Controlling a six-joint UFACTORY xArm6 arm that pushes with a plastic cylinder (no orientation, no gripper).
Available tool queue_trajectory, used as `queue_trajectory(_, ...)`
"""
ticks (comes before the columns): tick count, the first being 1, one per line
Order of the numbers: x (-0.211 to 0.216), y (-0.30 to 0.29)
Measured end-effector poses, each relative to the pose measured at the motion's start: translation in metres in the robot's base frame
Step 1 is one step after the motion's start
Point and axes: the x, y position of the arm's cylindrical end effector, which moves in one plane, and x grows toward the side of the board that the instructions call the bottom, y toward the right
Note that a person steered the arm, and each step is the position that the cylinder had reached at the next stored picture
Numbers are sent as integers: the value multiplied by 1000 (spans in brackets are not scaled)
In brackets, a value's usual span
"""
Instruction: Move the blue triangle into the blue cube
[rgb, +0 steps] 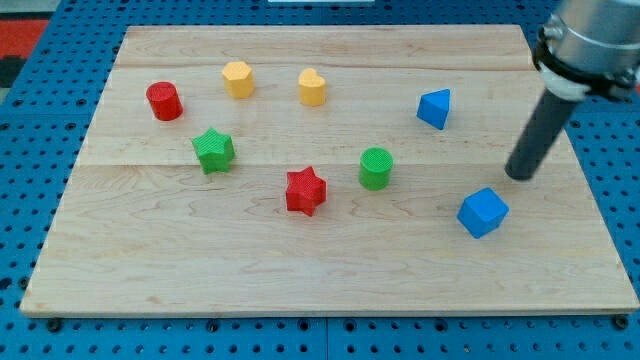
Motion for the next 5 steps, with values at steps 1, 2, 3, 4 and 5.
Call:
queue_trajectory(1, 1, -56)
queue_trajectory(2, 79, -61)
queue_trajectory(3, 41, -54)
queue_trajectory(4, -2, 31)
queue_trajectory(5, -77, 41)
